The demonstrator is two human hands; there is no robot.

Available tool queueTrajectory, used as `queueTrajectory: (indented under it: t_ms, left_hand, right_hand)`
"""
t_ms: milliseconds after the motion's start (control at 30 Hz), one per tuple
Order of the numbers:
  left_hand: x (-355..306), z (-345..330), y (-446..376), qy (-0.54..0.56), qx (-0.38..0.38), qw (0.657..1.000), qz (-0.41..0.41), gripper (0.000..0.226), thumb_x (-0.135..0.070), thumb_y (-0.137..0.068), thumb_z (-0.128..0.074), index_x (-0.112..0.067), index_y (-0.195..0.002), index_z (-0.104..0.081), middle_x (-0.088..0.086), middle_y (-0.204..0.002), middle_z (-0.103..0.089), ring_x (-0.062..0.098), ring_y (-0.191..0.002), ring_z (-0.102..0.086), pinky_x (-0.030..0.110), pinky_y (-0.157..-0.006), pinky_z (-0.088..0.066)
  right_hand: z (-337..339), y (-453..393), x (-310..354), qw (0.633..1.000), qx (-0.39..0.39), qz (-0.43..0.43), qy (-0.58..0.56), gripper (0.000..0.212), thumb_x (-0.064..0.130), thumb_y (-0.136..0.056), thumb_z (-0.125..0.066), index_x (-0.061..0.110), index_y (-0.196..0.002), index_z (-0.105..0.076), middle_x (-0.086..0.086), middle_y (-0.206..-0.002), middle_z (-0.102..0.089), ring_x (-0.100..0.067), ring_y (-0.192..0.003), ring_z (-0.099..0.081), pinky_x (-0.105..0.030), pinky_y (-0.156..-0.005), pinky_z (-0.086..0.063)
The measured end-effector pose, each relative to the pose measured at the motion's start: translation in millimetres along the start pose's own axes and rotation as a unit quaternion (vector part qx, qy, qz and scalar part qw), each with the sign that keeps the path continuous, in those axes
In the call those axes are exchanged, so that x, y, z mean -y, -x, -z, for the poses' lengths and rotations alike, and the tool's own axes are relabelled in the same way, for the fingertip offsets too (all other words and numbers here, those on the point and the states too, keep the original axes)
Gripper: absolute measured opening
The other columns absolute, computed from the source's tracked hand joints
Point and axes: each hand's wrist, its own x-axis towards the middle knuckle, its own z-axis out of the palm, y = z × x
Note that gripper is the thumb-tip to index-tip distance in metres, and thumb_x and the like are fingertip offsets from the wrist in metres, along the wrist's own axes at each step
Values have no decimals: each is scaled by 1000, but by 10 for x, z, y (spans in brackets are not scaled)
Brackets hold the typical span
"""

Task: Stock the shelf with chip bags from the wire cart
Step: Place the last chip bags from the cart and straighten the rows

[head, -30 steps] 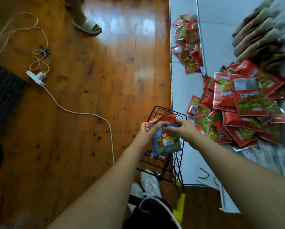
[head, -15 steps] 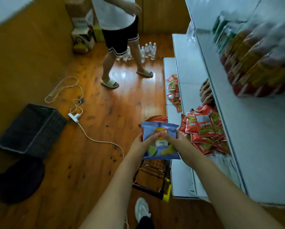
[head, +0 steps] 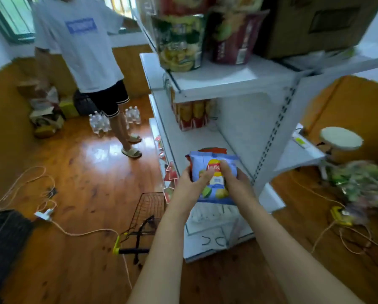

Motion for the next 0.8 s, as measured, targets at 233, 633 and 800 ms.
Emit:
queueTrajectory:
  t_ms: [233, 633, 800]
  left_hand:
    - [-120, -1771, 296, -16, 168, 986, -6, 37, -28, -84, -77, -17, -117, -65, 9, -107, -75, 29, -97, -73, 45, -89, -58]
    - [485, -4702, 1161, -131, 543, 828, 53, 31, -48, -84, -71, -29, -108, -69, 2, -103, -76, 24, -93, -73, 48, -85, -59]
    - [912, -5408, 2309, -189, 730, 652, 81, 42, -50, -82, -69, -18, -110, -70, 2, -102, -77, 22, -96, -73, 45, -90, -57]
  right_hand:
    - [1927, 517, -111, 986, -114, -42, -117, 73, 77, -61, -66, 19, -106, -68, -1, -101, -75, -19, -91, -72, -41, -85, -57]
    - [4115, 2338, -1124, 838, -488, -87, -229, 77, 41, -53, -93, 13, -118, -62, -5, -103, -76, -24, -94, -73, -47, -88, -57]
    - [4133, 3639, -1500, 683, -686, -107, -226, 75, 47, -52, -88, 18, -115, -61, -5, -105, -74, -23, -95, -72, -50, -88, -56]
